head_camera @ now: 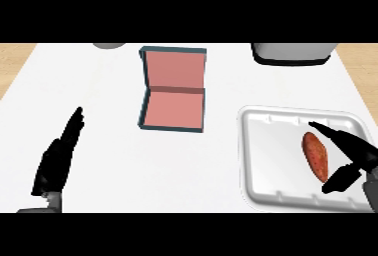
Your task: Pick the sweet potato from the tray and place it in the cardboard box
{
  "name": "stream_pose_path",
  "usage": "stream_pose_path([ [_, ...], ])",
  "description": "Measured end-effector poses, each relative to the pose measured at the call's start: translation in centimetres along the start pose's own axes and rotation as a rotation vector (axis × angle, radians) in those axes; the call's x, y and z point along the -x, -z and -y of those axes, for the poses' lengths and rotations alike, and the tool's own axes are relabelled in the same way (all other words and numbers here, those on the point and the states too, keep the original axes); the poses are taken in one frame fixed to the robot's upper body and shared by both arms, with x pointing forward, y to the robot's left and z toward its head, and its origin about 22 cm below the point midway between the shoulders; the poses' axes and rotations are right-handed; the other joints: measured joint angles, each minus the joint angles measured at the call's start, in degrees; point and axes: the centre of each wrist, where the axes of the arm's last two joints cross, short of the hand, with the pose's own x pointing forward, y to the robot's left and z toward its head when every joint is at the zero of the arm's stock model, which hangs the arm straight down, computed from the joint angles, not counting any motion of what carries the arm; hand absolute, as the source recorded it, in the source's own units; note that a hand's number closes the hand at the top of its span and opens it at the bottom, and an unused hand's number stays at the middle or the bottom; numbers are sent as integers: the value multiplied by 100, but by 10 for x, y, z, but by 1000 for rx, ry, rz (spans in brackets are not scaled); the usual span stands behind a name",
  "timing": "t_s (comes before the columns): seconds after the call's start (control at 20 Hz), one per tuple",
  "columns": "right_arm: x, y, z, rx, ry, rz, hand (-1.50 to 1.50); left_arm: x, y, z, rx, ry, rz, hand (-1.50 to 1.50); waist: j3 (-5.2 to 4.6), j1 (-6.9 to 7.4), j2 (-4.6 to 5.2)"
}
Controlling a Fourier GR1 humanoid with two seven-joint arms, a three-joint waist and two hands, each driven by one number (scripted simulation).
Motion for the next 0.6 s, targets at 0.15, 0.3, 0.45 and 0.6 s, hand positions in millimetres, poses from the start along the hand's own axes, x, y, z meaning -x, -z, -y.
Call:
stream_pose_path([
  [0.15, -3, 6, 0, -7, -2, -5, -150, 3, 1, 0, -1, -1, 4, 0, 0, 1, 1],
  [0.3, -3, 10, -6, -16, -16, -5, -150, 5, 2, -7, 1, -6, 0, 0, 0, 2, 1],
  [0.45, -3, 13, -3, -31, -32, -13, -150, 2, 1, -11, -6, -5, 0, 0, -1, 3, 0],
  [0.6, -1, 14, -13, -53, -26, -13, 150, 0, 4, -6, -1, -8, -3, 0, -2, -2, 0],
])
